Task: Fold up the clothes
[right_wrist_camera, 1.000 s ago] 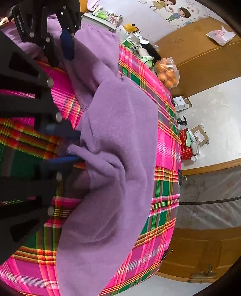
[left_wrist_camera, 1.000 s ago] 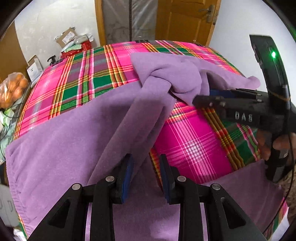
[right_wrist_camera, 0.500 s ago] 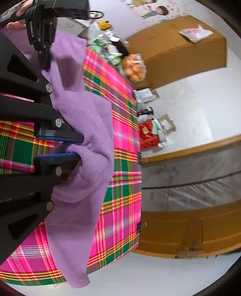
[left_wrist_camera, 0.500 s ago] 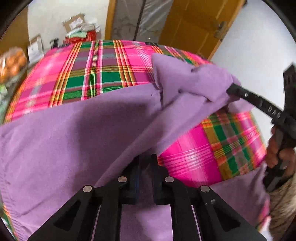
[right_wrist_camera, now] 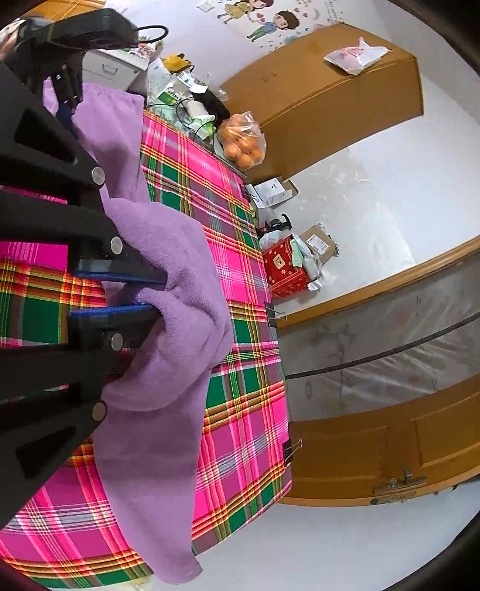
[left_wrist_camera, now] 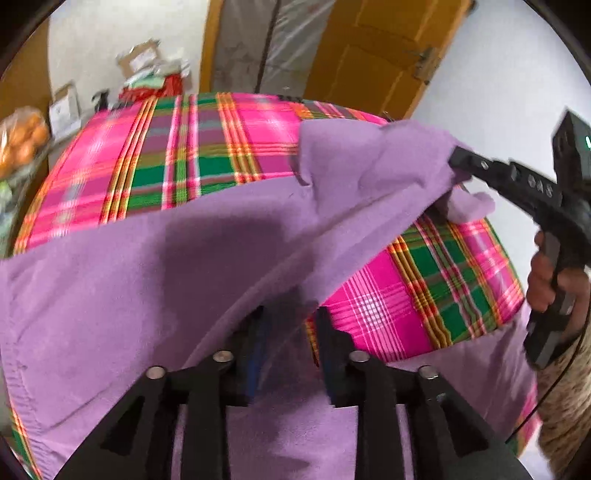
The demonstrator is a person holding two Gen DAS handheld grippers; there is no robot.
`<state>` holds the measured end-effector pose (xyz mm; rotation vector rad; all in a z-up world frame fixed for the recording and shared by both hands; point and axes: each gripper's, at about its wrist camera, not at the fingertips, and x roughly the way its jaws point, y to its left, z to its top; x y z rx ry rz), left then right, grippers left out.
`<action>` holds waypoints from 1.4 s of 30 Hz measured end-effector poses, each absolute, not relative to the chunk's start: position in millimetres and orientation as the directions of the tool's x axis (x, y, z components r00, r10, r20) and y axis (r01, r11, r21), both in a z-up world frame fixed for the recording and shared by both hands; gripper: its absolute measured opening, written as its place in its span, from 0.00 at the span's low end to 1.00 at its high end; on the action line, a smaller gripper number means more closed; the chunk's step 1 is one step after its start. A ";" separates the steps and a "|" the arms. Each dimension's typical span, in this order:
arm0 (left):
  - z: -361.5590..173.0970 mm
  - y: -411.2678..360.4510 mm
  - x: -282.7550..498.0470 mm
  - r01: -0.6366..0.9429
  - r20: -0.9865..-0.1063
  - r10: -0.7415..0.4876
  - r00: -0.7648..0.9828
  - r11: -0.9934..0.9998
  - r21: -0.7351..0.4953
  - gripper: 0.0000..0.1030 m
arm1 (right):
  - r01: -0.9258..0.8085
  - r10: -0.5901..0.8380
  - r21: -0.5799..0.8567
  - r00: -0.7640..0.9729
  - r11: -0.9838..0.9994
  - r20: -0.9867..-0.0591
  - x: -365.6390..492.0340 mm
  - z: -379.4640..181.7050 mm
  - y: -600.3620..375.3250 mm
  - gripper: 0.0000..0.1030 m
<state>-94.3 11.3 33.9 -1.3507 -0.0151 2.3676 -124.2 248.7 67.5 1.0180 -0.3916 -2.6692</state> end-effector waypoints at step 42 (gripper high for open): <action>4.7 -54.4 -139.9 -0.034 -0.693 0.614 -0.377 -0.757 -0.652 0.28 | 0.445 -0.492 0.314 -0.374 -0.839 -0.786 -90.4 -8.5 95.1 0.13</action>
